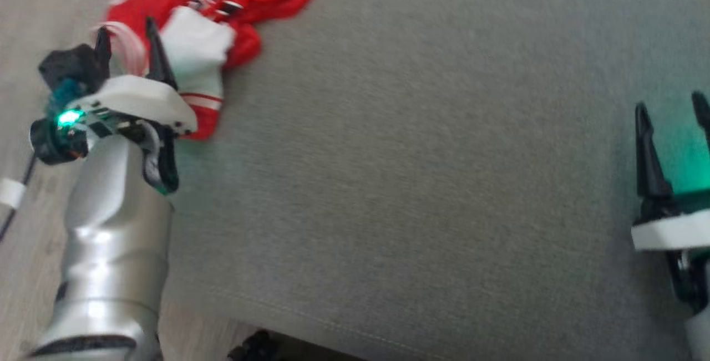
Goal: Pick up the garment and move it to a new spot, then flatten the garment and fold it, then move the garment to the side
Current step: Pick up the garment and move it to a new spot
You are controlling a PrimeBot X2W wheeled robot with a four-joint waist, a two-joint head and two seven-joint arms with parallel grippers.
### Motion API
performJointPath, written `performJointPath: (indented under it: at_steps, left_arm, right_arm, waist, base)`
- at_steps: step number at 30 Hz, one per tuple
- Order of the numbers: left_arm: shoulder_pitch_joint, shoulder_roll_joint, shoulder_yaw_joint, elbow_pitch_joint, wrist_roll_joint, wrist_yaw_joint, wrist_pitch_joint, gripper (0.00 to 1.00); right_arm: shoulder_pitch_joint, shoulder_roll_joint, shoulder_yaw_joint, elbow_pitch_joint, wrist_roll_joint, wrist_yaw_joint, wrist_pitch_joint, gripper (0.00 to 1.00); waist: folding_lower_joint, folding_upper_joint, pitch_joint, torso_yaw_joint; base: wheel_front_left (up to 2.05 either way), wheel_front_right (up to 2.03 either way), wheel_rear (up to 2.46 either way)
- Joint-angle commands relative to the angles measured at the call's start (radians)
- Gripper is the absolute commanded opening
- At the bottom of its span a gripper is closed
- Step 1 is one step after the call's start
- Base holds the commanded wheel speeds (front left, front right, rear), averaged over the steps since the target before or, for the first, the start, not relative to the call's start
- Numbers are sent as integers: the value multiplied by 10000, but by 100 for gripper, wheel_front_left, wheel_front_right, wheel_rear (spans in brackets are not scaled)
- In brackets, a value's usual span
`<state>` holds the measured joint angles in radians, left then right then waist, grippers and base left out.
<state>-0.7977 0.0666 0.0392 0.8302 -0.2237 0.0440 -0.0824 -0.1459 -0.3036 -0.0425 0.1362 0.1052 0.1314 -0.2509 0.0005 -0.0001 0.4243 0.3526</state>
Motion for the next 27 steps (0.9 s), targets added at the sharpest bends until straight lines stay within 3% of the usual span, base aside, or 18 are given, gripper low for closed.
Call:
performJointPath:
  at_steps: [1,6,7,8,9,13,18,21,27]
  left_arm:
    - [-244,515,550,407,-309,19,78,100]
    - [-723,733,995,2317,-899,-216,199,100]
    - [-802,773,999,2540,-919,-257,91,82]
    - [-882,809,994,2700,-926,-303,-97,20]
    - [-966,844,971,2798,-913,-367,-371,0]
    - [-1313,1079,532,2922,-445,-468,-1423,0]
    - [-1719,1434,-93,2268,325,-377,-1763,0]
    - [-2007,1663,-617,913,986,-402,-1787,0]
    - [-2396,1669,-1684,-1377,1859,-872,-1791,0]
  right_arm:
    - [-226,-270,276,-413,44,-7,-109,100]
    - [-547,-323,362,-480,107,-7,-109,100]
    - [-556,-311,333,-475,109,-7,-109,100]
    - [-555,-298,310,-469,109,-7,-109,100]
    - [-544,-284,285,-454,108,-7,-109,100]
    - [-448,-110,281,-279,101,-7,-109,100]
    - [-396,240,462,-114,132,-7,-109,100]
    - [-317,574,519,-9,148,-7,-109,100]
    - [222,1371,440,136,158,-7,-109,100]
  waist:
    - [-5,1,957,-838]
    - [-5,1,1334,-1179]
    - [-5,1,1356,-1194]
    - [-5,1,1368,-1201]
    - [-5,1,1360,-1193]
    - [-5,1,1032,-1116]
    - [-5,1,216,-1167]
    - [-5,1,-570,-1360]
    - [-5,1,-2307,-2288]
  base:
    - [0,0,0]
    - [0,0,0]
    - [0,0,0]
    - [0,0,0]
    - [0,0,0]
    - [0,0,0]
    - [0,0,0]
    - [0,0,0]
    - [0,0,0]
